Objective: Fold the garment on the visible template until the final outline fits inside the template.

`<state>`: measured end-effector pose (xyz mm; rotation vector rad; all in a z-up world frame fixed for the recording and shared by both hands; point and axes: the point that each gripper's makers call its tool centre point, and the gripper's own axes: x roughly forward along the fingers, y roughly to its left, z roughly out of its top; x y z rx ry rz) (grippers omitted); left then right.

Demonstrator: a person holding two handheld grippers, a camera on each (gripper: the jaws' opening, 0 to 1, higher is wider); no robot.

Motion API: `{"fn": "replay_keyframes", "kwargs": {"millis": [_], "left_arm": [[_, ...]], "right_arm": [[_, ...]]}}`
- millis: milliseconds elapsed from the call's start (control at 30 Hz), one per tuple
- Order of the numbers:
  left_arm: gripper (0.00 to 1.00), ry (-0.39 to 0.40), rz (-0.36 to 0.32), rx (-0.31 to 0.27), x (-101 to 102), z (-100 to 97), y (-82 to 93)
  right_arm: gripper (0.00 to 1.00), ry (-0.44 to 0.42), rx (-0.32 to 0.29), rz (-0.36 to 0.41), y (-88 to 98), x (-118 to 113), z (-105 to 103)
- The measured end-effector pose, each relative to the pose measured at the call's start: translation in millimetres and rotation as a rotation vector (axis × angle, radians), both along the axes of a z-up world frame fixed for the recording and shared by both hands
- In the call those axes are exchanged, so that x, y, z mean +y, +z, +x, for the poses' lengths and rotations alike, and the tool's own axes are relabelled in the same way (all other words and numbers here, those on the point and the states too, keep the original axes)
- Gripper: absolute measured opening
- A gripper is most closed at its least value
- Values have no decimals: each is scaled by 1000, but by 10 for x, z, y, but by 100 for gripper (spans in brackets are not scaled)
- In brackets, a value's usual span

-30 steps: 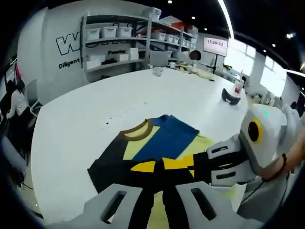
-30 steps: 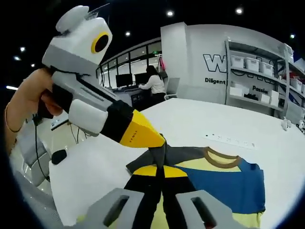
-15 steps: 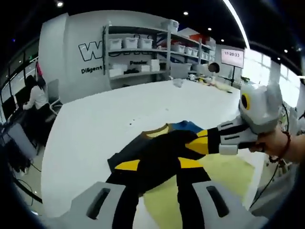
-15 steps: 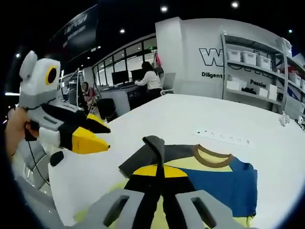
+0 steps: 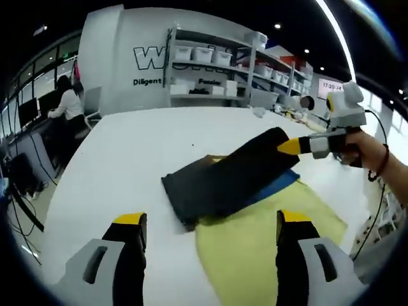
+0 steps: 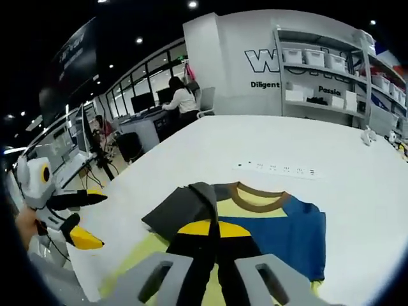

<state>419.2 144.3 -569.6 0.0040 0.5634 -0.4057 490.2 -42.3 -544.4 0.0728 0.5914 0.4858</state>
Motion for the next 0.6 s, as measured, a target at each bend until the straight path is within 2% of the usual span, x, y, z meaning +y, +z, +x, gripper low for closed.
{"fn": "replay_keyframes", "kwargs": {"millis": [33,67,167,267,433,600], "left_arm": [[82,6,0,7,11,-5,-21],[80,32,-13,39,42,-27,-104],[77,47,-25,64,60,-34,-179],[76,45,-15,61,60,-5,-218],[74,40,-10,79,45,69,-296],[68,33,38,68,45,178,-396]], "right_arm": [[0,-5,2,4,6,-11,6],[0,-25,8,12,25,-78,25],[0,-47,12,21,44,-189,44],[0,-76,31,22,2,-366,66],[0,-135,111,44,-105,-579,25],[0,-157,171,99,-170,-679,-21]]}}
